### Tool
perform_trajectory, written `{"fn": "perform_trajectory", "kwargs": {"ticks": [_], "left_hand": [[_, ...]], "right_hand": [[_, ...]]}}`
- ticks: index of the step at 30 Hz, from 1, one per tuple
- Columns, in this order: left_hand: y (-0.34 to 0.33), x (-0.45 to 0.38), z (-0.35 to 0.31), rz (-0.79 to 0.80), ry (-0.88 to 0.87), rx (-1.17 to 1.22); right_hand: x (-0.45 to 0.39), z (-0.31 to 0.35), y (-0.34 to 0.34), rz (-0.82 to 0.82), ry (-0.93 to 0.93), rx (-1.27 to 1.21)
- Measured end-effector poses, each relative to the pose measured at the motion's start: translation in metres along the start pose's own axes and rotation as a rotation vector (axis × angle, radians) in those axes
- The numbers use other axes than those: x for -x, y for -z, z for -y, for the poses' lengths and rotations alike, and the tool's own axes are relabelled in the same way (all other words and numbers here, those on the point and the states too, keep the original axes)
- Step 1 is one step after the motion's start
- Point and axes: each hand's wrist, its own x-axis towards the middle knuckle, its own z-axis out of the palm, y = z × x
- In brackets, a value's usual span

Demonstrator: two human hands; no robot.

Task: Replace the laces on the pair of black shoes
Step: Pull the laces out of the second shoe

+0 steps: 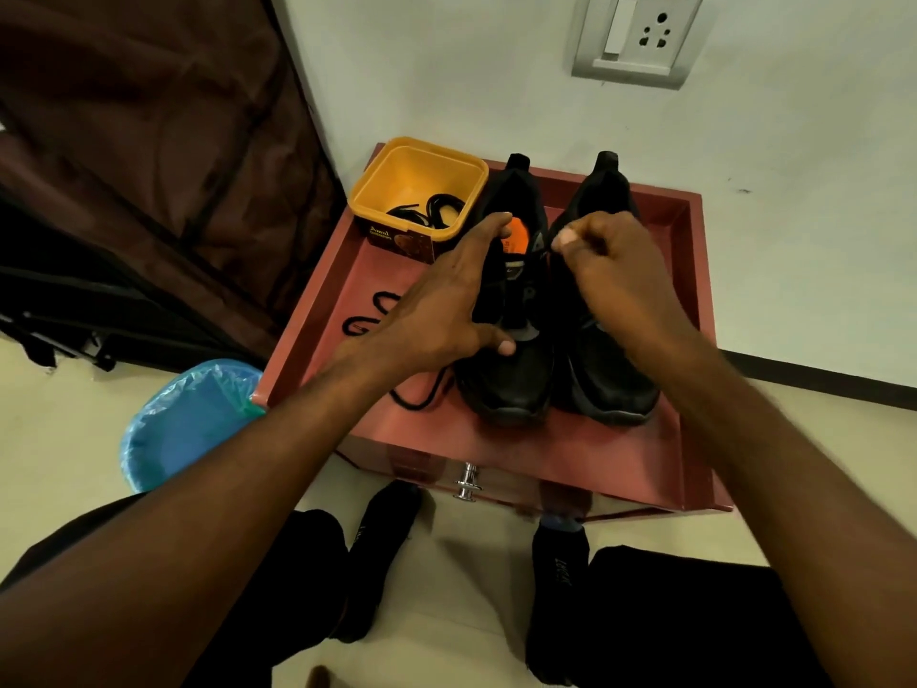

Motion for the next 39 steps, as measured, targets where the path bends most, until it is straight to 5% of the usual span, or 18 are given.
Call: {"fn": "perform_trajectory", "kwargs": {"ticks": [5,9,17,30,39], "left_hand": [[-0.001,-0.002,0.001,-0.001,-0.005,0.003],[0.0,-0.001,0.002,0.001,-0.007,0.0],[0.007,0.0,0.007,-0.009,0.014,-0.008],[0.0,0.002,0.008,0.022,-0.065,-0.026],[-0.011,0.0,0.007,0.001,0.013,-0.043]], "right_hand": [[0.009,-0.014,-0.03,0.044,0.228,0.571],[0.007,-0.011,-0.038,-0.037,0.207,0.639],[0.011,0.0,-0.02,0.089,-0.316,-0.802],[0.004,-0.012,-0.031,0.063,0.019,0.118],[-0.003,-0.005,-0.035,0.036,-0.081,0.155]]}}
